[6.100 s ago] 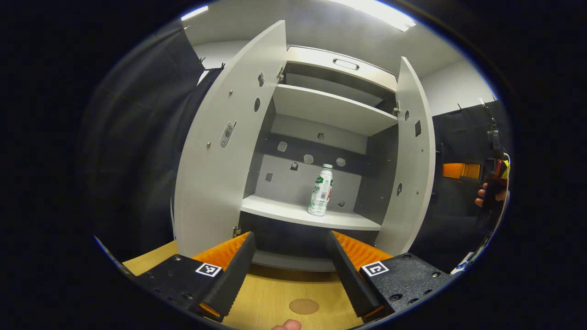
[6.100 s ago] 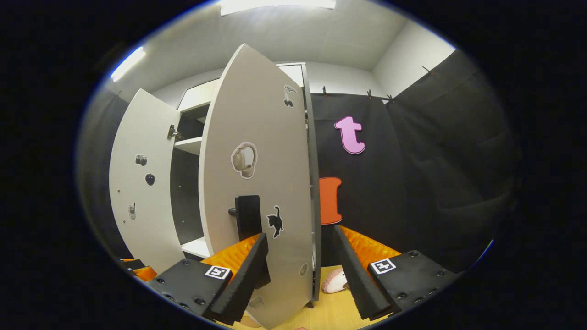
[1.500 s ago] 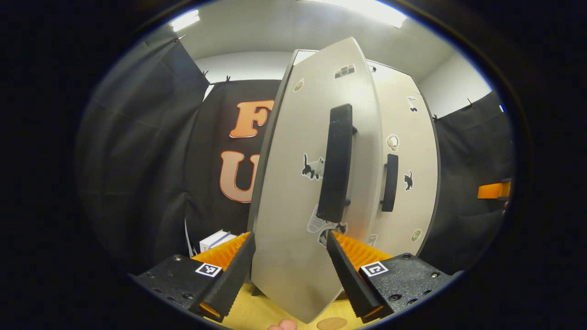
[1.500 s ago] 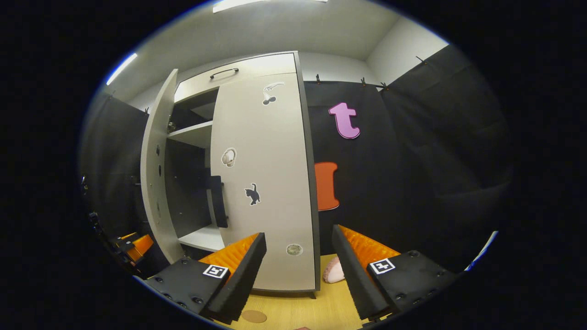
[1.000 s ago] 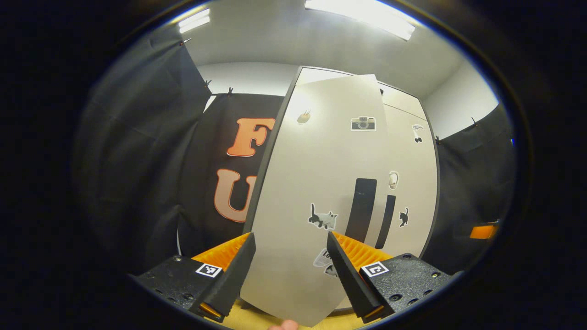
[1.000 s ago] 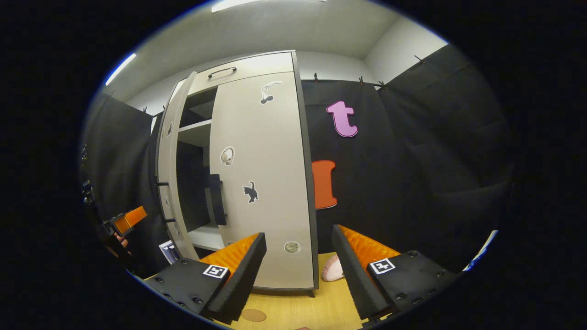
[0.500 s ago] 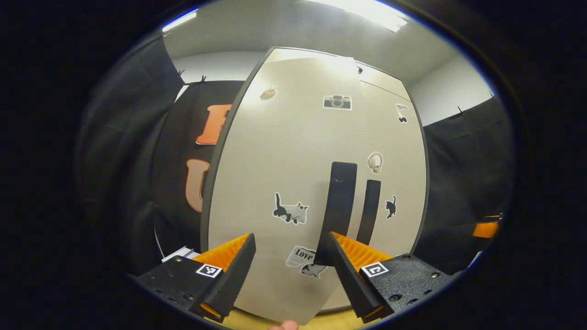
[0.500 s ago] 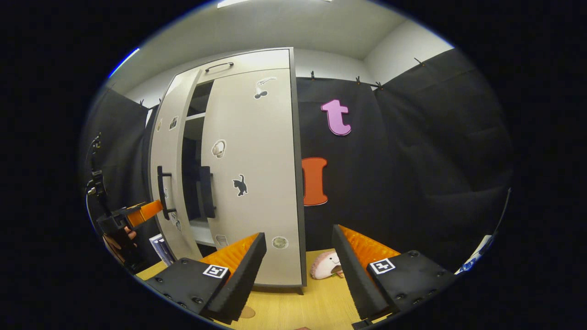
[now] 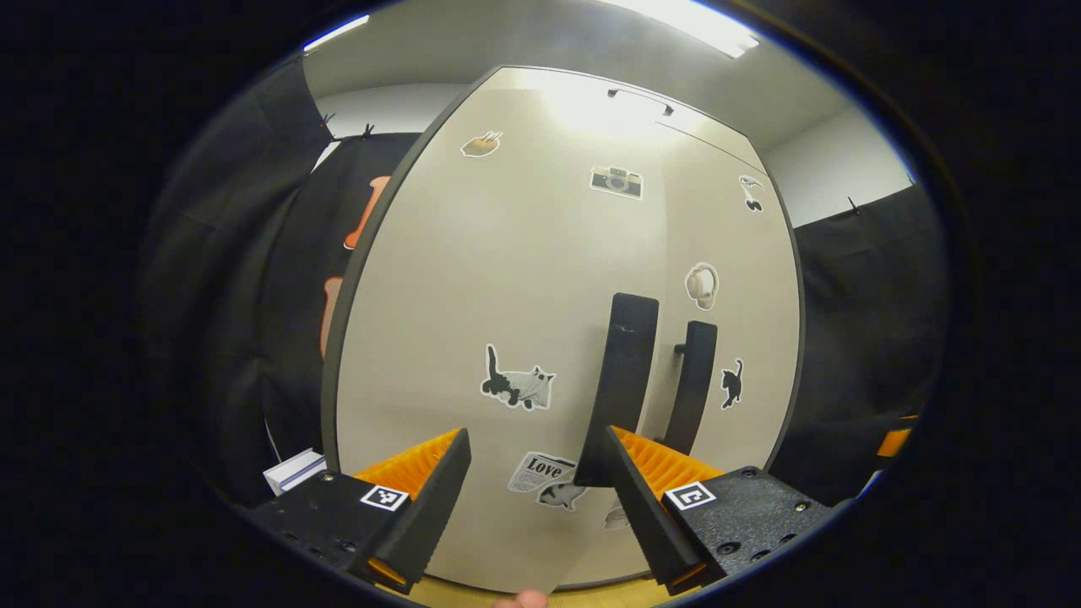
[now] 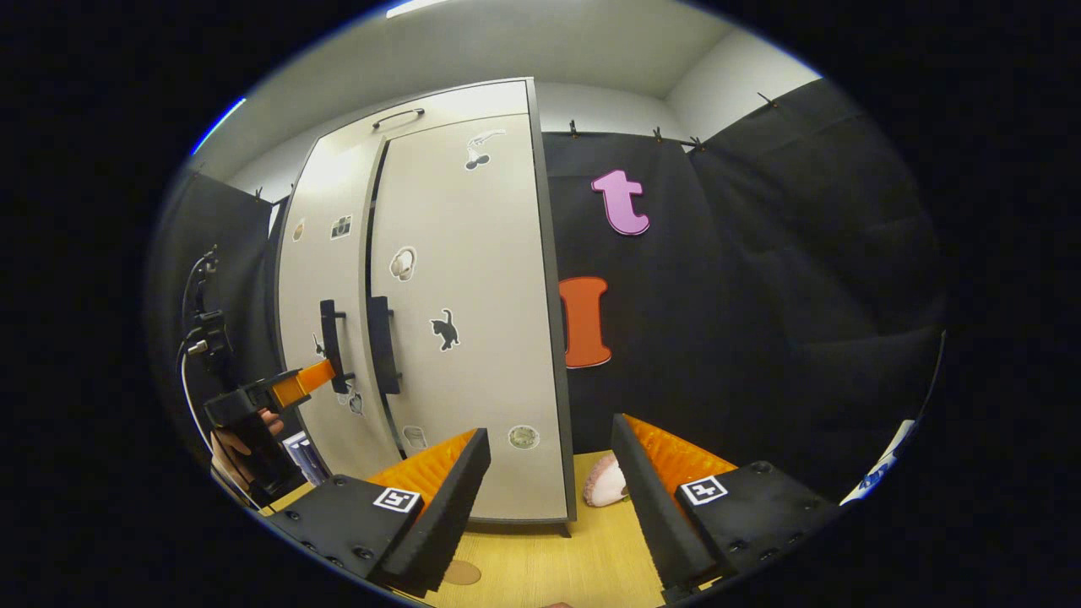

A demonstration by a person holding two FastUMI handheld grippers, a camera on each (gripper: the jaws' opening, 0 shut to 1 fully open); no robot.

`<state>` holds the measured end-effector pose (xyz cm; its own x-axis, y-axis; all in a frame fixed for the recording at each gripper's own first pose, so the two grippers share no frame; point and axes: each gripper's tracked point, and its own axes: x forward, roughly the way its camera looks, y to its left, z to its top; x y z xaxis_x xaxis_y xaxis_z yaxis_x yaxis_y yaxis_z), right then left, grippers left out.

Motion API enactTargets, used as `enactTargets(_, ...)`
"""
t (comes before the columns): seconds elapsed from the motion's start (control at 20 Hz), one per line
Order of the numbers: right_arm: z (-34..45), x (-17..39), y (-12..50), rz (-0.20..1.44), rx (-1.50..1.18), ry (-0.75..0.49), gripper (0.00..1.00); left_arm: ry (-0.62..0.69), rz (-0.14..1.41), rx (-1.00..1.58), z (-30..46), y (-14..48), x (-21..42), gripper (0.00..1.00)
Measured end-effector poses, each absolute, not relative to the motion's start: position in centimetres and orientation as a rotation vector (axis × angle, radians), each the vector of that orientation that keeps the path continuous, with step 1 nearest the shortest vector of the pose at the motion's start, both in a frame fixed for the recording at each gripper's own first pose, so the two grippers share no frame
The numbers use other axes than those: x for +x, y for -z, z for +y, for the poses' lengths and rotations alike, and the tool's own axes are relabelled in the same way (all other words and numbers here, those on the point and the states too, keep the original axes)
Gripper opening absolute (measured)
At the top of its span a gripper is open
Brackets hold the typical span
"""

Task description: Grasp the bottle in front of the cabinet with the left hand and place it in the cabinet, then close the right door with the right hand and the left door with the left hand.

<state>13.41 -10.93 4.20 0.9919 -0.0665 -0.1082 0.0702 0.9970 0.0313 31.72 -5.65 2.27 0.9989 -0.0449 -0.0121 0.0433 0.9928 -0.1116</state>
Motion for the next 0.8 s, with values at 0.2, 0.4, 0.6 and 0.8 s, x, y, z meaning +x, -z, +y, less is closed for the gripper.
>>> enactTargets(0.2, -10.3, 13.1, -4.1, 0.109, 0.023, 0.058, 0.96, 0.038, 0.02, -0.103, -5.8, -2.2, 32.1, 0.95)
enactTargets(0.4, -9.5, 12.4, -4.3, 0.105, 0.018, 0.042, 0.96, 0.045, 0.042, -0.128, -6.1, -1.8, 31.8, 0.96)
enactTargets(0.6, -9.0, 11.2, -4.4, 0.093, 0.016, 0.034, 0.96, 0.059, 0.019, -0.147, -6.3, -3.1, 27.8, 0.95)
enactTargets(0.8, -7.9, 10.5, -4.0, 0.089, 0.01, 0.003, 0.95, 0.054, 0.002, -0.136, -5.8, -4.3, 23.2, 0.95)
